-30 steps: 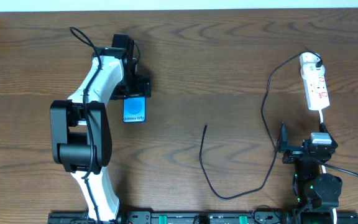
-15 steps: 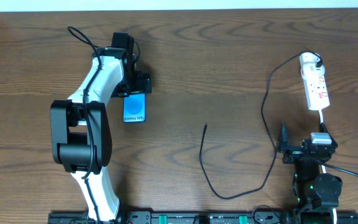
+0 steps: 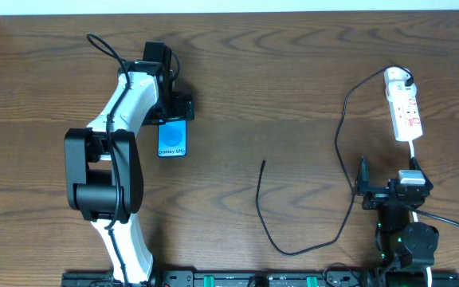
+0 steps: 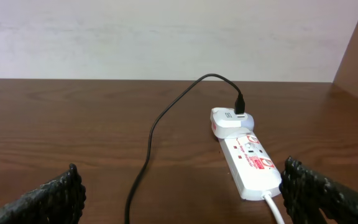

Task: Plug charger to phone and switch on socket
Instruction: 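Lower the left gripper onto the phone's top edge, then close the left gripper on the phone's top end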

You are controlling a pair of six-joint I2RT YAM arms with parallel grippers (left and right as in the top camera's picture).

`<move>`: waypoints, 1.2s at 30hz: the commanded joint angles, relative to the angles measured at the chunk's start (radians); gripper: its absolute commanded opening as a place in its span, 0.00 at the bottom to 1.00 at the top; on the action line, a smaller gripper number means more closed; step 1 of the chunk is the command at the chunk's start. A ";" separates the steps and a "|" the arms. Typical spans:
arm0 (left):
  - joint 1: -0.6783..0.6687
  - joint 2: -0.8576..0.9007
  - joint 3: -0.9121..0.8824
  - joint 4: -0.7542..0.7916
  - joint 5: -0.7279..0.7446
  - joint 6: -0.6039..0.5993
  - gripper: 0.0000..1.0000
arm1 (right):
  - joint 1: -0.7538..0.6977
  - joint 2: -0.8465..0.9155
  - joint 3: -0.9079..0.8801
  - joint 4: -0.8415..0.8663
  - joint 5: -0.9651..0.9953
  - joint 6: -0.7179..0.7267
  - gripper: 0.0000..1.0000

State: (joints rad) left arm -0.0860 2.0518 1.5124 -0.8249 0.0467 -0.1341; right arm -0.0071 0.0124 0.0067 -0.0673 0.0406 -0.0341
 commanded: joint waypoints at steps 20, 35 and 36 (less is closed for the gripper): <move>0.001 0.034 -0.026 -0.002 -0.002 -0.010 0.98 | 0.007 -0.006 -0.001 -0.004 0.002 -0.008 0.99; 0.001 0.043 -0.026 0.001 -0.002 -0.010 0.98 | 0.007 -0.006 -0.001 -0.004 0.002 -0.008 0.99; 0.001 0.043 -0.026 0.001 -0.002 -0.010 0.99 | 0.007 -0.006 -0.001 -0.004 0.002 -0.008 0.99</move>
State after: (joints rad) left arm -0.0860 2.0815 1.4963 -0.8219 0.0467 -0.1341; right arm -0.0071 0.0124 0.0067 -0.0673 0.0406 -0.0341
